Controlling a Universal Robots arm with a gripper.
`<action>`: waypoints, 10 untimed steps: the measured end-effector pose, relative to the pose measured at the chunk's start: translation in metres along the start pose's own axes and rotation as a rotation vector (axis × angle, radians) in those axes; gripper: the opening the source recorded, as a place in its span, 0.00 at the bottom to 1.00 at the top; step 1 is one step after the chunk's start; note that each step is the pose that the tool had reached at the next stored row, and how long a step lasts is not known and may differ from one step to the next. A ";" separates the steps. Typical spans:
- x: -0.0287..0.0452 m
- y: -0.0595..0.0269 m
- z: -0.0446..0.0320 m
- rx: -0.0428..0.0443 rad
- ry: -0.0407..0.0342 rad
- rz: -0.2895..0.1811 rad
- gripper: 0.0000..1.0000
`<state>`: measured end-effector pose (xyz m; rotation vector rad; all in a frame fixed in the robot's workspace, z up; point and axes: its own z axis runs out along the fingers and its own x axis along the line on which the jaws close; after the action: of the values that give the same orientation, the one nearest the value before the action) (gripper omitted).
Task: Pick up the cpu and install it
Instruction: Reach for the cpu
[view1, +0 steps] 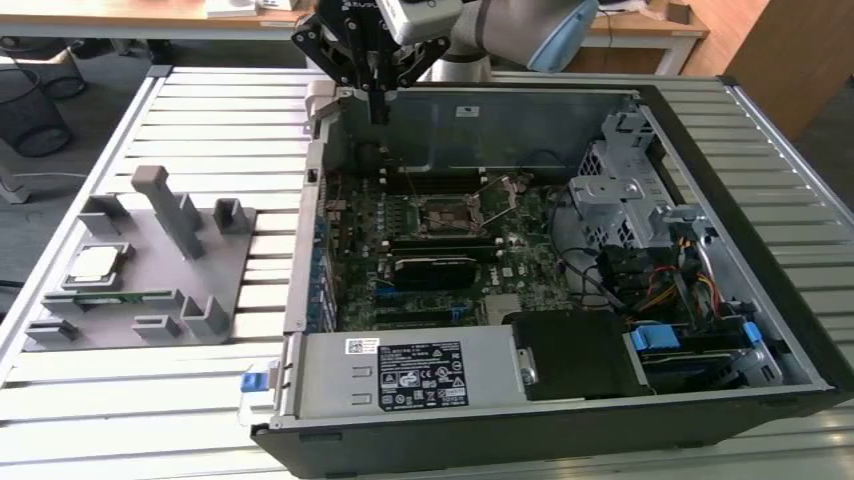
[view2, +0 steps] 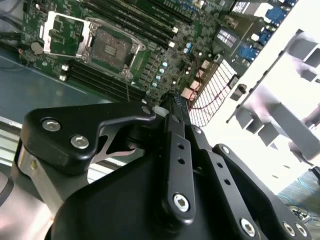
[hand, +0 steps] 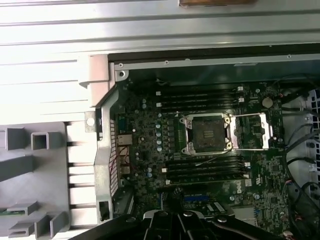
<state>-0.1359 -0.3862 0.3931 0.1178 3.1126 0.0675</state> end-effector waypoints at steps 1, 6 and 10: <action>0.0008 0.0019 0.0002 -0.0001 -0.0001 0.000 0.11; 0.0079 0.0081 0.0005 -0.0001 0.0000 0.000 0.11; 0.0137 0.0098 0.0005 0.0000 0.0004 0.000 0.11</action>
<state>-0.1488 -0.3755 0.3927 0.1181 3.1130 0.0675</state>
